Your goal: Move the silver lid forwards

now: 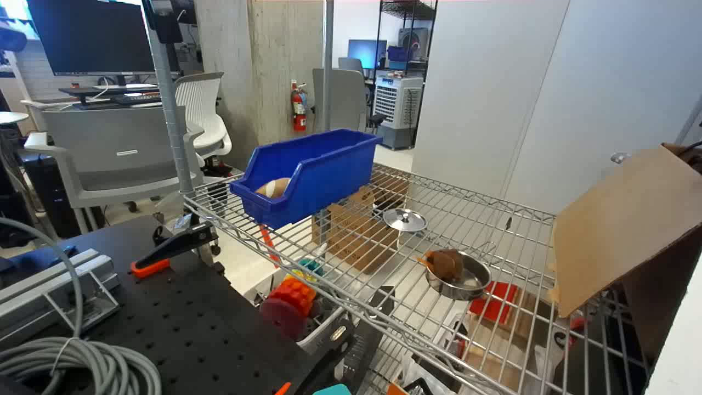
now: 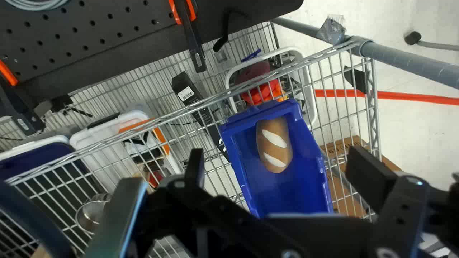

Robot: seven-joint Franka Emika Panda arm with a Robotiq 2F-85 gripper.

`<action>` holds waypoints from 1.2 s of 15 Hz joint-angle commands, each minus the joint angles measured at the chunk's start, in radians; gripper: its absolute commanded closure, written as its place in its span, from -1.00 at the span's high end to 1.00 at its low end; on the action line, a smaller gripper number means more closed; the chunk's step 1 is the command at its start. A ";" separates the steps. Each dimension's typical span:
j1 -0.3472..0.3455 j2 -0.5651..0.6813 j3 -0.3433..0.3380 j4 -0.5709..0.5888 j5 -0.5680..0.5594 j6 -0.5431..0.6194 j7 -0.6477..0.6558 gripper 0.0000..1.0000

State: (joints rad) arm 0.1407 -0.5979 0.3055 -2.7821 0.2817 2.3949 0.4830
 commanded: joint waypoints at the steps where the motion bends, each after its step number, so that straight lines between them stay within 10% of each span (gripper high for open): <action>1: 0.009 0.000 -0.011 0.001 -0.009 -0.002 0.006 1.00; 9: -0.033 0.076 -0.040 0.044 -0.049 0.061 -0.043 1.00; 18: -0.184 0.502 -0.180 0.317 -0.278 0.180 -0.225 1.00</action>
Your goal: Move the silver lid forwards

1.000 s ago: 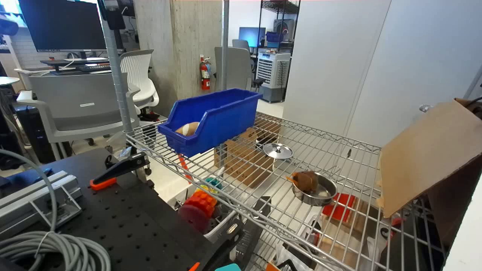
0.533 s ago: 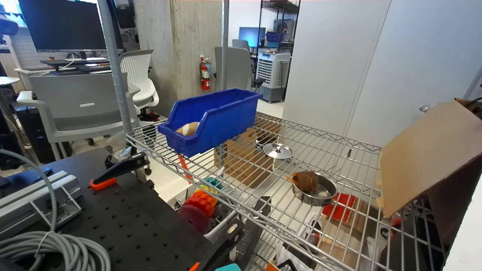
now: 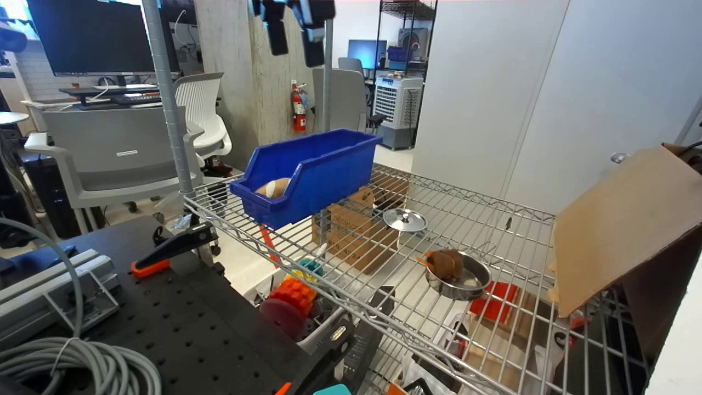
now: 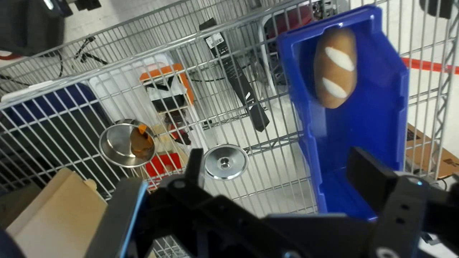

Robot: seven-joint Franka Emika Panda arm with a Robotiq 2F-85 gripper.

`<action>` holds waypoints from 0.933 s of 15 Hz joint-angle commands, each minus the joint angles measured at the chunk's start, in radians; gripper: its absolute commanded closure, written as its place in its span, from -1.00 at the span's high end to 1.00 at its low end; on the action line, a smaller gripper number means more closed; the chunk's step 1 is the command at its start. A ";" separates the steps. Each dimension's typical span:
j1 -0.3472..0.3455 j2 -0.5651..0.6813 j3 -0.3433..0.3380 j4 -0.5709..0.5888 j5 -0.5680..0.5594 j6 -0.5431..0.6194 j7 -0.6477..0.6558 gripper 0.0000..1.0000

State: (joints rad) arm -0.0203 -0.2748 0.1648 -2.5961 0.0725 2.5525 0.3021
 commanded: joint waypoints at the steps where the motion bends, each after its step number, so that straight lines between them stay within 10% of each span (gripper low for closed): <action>1: -0.027 0.223 -0.051 0.166 -0.089 0.021 -0.046 1.00; 14: 0.088 0.852 -0.227 0.708 -0.199 -0.037 0.012 1.00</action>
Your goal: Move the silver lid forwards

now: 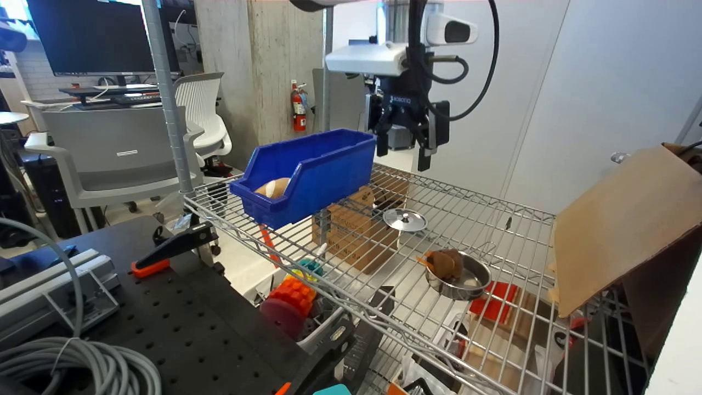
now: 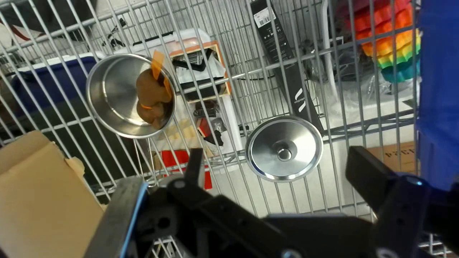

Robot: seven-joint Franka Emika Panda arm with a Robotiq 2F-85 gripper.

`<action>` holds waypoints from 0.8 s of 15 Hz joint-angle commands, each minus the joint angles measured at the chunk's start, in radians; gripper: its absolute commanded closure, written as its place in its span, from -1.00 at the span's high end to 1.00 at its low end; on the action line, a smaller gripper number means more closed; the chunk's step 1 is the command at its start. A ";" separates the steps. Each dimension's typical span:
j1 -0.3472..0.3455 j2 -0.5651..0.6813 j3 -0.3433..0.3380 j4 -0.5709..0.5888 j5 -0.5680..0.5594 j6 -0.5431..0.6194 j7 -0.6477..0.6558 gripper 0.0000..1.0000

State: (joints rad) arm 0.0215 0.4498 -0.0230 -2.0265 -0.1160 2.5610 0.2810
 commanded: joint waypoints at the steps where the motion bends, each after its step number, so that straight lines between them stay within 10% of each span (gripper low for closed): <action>1: 0.058 0.167 -0.047 0.175 -0.006 -0.046 0.041 1.00; 12: 0.087 0.461 -0.050 0.570 0.030 -0.256 0.047 1.00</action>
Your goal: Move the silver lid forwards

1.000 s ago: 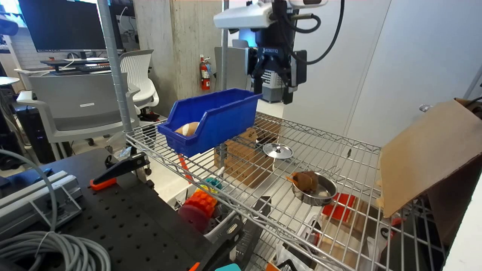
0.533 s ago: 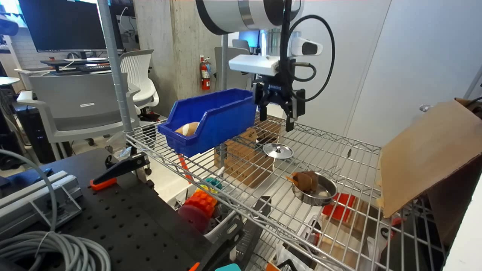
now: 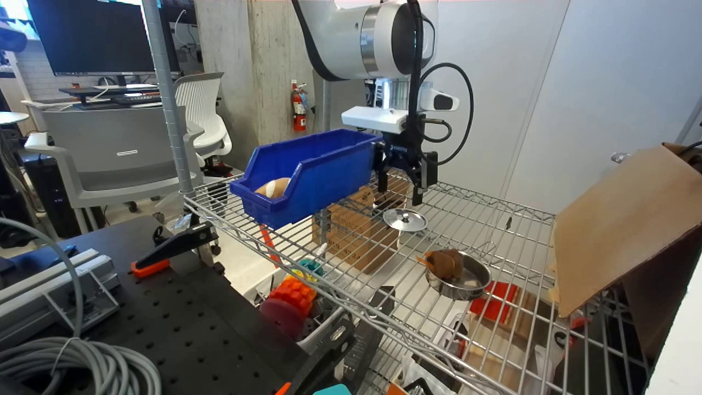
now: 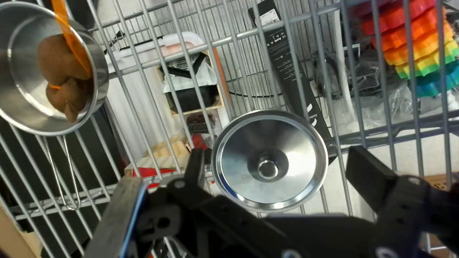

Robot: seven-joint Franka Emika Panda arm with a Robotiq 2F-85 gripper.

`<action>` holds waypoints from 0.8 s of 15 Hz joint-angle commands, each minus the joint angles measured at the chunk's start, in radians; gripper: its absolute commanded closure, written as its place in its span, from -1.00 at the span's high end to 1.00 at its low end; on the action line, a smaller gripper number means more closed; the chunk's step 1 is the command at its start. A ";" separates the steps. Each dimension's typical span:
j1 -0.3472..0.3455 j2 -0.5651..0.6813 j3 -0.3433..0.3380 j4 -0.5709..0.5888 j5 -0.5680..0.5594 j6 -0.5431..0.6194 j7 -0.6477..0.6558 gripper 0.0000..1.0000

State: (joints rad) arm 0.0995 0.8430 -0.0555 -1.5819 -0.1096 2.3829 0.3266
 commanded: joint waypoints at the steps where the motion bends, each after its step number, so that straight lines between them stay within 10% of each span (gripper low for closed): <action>1: 0.006 0.085 -0.017 0.153 0.026 -0.095 0.001 1.00; 6: 0.002 0.177 -0.019 0.288 0.034 -0.176 0.004 1.00; 12: 0.005 0.296 -0.033 0.442 0.034 -0.245 0.025 -0.16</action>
State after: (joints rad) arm 0.0969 1.0611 -0.0704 -1.2607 -0.0923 2.2028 0.3339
